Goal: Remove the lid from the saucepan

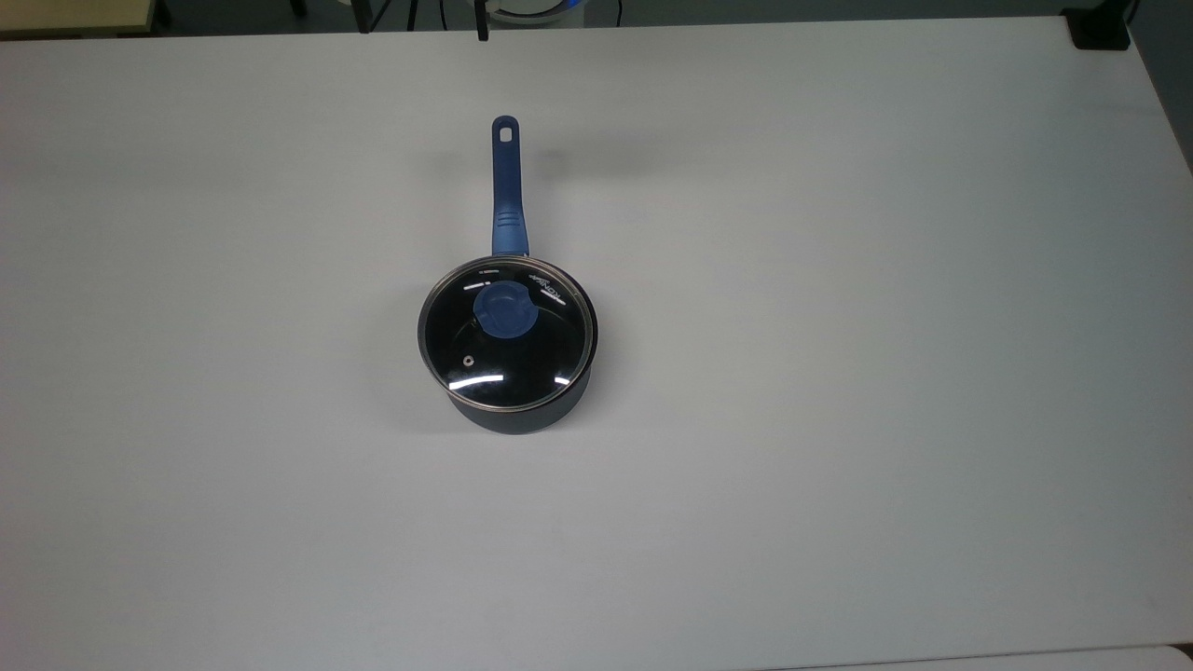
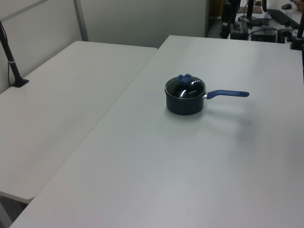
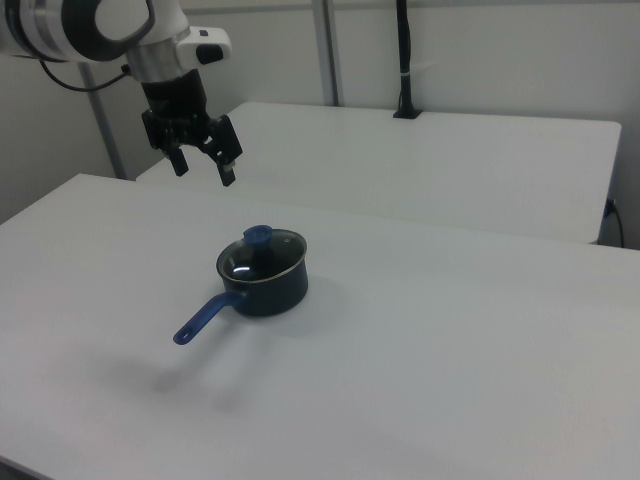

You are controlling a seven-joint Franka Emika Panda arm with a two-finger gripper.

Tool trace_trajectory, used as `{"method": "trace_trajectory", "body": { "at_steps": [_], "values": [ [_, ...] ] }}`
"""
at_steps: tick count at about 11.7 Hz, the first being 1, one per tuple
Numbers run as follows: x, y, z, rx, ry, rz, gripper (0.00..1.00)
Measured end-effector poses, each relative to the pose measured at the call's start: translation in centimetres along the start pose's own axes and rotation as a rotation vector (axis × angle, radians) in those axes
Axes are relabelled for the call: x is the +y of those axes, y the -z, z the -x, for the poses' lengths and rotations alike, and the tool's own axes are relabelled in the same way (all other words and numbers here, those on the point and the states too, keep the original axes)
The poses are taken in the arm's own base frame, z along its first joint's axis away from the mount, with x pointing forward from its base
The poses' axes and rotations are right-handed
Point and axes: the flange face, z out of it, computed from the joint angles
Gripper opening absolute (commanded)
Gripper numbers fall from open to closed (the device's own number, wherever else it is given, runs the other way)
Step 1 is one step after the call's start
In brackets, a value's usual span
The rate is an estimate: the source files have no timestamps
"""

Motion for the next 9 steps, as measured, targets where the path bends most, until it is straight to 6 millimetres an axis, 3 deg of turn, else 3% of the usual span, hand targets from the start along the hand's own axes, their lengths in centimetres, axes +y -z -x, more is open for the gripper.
{"method": "trace_trajectory", "body": {
  "at_steps": [9],
  "values": [
    [-0.05,0.10,-0.02,0.002,0.013,0.000,1.00]
  ]
}}
